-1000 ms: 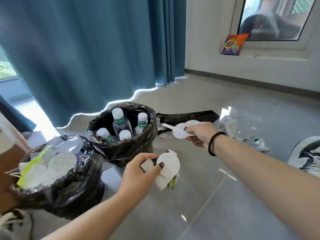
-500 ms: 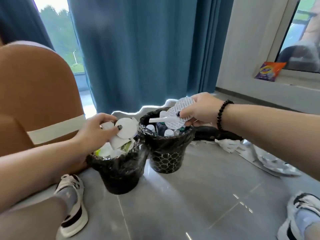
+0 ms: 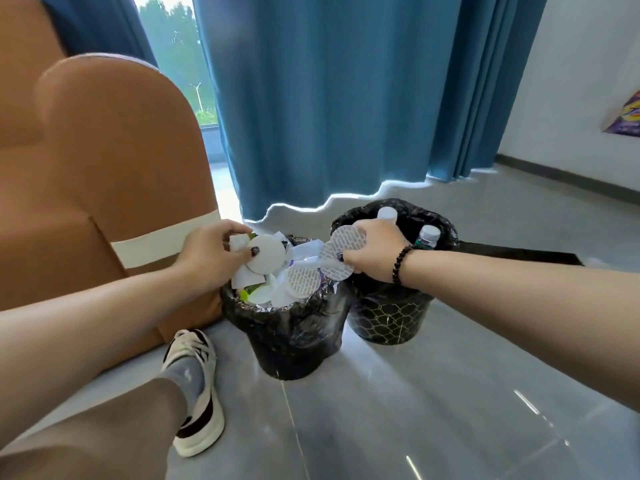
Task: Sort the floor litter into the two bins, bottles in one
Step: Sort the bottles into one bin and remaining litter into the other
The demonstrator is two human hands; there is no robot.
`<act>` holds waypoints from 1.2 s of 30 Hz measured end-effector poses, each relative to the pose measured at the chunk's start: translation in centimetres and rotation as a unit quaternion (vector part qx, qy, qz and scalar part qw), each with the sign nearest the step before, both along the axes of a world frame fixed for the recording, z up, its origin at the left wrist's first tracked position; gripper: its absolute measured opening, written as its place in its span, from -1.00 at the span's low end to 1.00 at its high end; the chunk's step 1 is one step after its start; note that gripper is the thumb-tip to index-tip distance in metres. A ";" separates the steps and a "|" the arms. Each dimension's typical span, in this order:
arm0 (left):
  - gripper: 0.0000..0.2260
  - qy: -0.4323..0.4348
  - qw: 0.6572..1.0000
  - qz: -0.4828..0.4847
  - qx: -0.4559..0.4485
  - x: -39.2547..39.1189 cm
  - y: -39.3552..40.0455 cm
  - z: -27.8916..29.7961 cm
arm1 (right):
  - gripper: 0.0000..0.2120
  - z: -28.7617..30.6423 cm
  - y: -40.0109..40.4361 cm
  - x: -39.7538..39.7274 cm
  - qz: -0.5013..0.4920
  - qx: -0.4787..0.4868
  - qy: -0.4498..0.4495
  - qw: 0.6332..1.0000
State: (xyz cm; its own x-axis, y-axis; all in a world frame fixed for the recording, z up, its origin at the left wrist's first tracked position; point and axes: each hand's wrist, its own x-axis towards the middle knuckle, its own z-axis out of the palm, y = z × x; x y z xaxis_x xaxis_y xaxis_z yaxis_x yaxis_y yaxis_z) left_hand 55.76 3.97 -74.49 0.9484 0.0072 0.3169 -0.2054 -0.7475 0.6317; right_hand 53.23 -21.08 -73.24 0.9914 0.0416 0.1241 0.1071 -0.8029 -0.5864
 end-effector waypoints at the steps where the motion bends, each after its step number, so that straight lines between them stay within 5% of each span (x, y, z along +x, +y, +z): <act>1: -0.75 -0.001 1.000 -0.012 -0.003 0.1 -0.1 0.2 | -0.89 -0.4 0.7 0.3 0.028 -0.023 -0.028 0.999; 6: -0.79 -0.027 0.999 -0.030 0.028 1.6 0.0 0.6 | -0.85 -3.1 3.8 2.6 0.126 -0.084 -0.057 0.987; 14: -0.83 0.076 0.976 -0.090 0.183 3.2 -0.7 -2.7 | -0.83 -6.2 3.5 4.5 0.168 -0.264 -0.058 0.948; 23: -0.85 0.195 0.933 -0.172 0.248 5.1 -3.0 -3.3 | -0.82 -5.7 3.5 5.0 0.154 -0.123 -0.085 0.977; 27: -0.94 0.158 0.945 -0.150 0.243 5.2 -1.8 -4.1 | -0.86 -6.3 4.0 5.1 0.176 -0.144 -0.101 0.969; 31: -0.65 0.118 0.935 -0.117 0.313 5.4 -1.0 -5.2 | -0.78 -7.0 4.2 5.2 0.191 -0.209 -0.091 0.955; 36: -0.82 0.173 0.966 -0.098 0.163 6.0 -1.1 -5.4 | -0.72 -7.1 4.5 4.6 0.180 -0.186 -0.074 0.963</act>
State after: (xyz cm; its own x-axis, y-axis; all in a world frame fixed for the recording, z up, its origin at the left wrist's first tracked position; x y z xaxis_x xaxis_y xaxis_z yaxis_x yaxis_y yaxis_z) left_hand 61.79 2.90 -79.94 0.9710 -0.2301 -0.0649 -0.1817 -0.8868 0.4249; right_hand 57.88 -16.61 -80.36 0.8766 0.4488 0.1734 0.4789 -0.8491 -0.2228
